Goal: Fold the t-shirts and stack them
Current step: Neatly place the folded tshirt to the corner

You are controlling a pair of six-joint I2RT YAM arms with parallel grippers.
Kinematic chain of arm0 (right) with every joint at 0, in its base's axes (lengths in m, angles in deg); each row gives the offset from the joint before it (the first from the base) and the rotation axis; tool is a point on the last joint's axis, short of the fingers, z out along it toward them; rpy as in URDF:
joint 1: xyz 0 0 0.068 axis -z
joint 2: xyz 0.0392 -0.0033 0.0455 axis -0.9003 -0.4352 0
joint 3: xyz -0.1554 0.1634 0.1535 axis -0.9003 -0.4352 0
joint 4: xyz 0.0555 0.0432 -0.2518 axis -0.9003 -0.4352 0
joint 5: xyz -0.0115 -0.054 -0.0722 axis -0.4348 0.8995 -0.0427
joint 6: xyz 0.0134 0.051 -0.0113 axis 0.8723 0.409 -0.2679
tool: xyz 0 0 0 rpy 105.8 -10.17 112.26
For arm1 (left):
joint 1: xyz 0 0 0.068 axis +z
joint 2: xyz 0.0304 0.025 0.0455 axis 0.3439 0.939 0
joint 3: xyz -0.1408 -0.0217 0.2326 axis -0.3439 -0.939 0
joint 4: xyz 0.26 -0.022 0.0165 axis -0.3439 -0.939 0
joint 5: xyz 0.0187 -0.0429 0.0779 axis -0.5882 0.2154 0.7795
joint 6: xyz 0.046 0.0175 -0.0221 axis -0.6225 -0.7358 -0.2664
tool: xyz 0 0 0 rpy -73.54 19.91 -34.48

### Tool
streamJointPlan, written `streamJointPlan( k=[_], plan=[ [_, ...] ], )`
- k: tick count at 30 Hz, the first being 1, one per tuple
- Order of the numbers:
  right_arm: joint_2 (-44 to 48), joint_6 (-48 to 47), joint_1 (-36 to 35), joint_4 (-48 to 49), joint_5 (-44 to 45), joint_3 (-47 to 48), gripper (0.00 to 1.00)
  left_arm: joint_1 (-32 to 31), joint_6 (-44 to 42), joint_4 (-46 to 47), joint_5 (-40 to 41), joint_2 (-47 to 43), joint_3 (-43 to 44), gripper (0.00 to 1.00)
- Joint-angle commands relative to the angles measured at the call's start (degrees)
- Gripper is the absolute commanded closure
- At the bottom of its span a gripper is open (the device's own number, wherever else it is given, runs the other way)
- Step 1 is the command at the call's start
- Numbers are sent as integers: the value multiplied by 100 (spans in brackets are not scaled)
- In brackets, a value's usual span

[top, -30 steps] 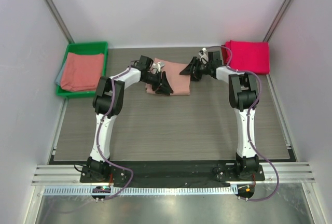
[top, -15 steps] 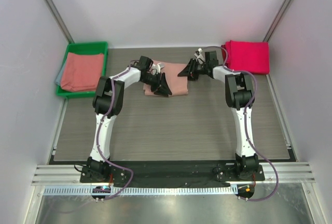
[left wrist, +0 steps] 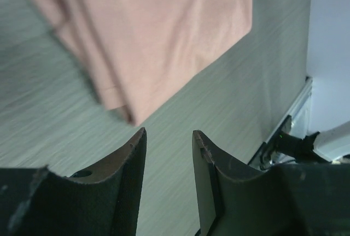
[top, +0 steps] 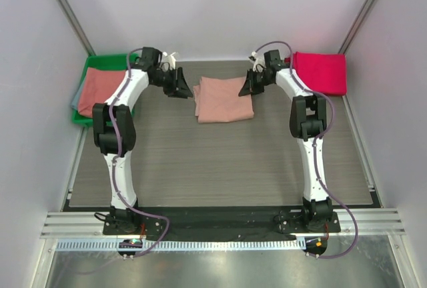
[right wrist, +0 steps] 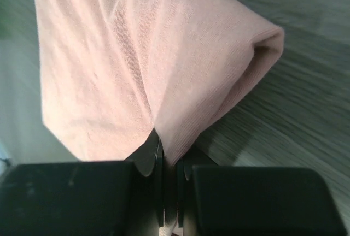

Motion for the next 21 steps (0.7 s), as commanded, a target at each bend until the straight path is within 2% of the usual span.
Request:
streamJointPlan(
  k=[1,8,12,21],
  plan=[
    [378,-1363,198,-1248,964,469,99,34,-551,-395,247,-156,338,60],
    [1029,-2242,655,-1459,1798,486,99,34,-447,-246,282,81,585,61],
    [1179,-3119,752,-1739,2167,898,99,-10,-368,-105,274,178,637,61],
    [1478,-3351,866,-1670,2749,1392,99,-335,-376,-52,283,372,778,60]
  ],
)
